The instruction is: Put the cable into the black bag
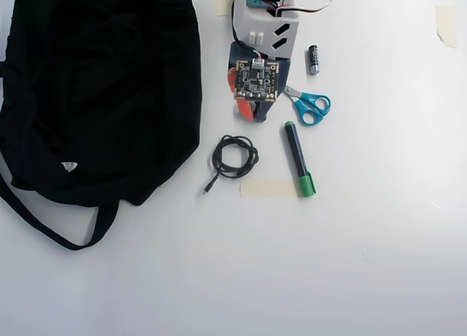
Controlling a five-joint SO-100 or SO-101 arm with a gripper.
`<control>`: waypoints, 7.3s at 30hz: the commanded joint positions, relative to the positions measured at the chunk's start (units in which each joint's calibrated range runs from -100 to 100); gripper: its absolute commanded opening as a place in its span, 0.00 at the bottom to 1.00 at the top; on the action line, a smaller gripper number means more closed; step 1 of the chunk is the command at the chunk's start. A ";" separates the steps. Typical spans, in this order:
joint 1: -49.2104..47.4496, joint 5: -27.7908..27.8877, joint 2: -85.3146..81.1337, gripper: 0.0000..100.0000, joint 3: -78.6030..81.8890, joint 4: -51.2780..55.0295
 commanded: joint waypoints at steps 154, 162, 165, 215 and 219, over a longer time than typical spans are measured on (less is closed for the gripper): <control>20.93 -0.93 -20.37 0.02 -8.36 21.18; 35.29 -4.76 -19.87 0.02 -7.91 9.55; 40.90 -4.81 -19.87 0.02 -1.80 0.42; -7.72 -5.92 -58.71 0.02 46.99 -8.28; -8.24 -4.92 -69.41 0.02 60.65 -10.95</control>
